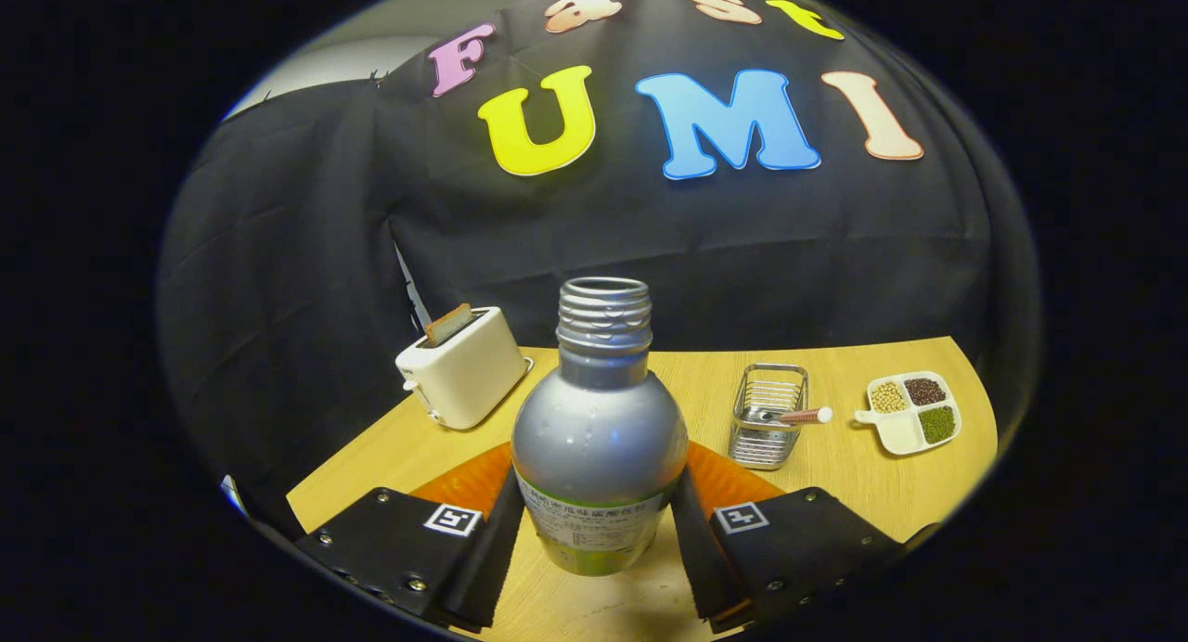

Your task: Take the bottle from table, then pour the juice into the cup, finally place the bottle on the coaster

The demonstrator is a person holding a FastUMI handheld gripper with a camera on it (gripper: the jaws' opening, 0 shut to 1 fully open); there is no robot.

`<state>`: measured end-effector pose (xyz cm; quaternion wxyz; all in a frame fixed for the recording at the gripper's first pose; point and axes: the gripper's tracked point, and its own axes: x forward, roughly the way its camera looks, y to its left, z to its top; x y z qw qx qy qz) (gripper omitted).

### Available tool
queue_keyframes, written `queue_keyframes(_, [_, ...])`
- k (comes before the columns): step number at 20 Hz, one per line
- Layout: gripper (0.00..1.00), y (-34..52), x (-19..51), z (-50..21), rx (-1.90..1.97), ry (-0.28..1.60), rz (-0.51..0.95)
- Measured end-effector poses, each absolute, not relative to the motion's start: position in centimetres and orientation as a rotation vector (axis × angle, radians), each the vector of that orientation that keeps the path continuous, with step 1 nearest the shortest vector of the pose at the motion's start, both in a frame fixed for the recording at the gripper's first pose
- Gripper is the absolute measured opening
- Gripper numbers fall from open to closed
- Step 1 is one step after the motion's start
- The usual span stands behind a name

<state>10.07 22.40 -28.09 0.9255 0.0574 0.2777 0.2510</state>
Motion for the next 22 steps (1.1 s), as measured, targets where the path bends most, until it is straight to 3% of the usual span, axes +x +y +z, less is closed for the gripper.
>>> queue_keyframes(9, [0.77, 25.3, 11.0, -29.5, 0.032, 0.511, 0.591])
queue_keyframes(22, [0.77, 26.6, 12.0, -34.4, 0.000, 0.508, 0.591])
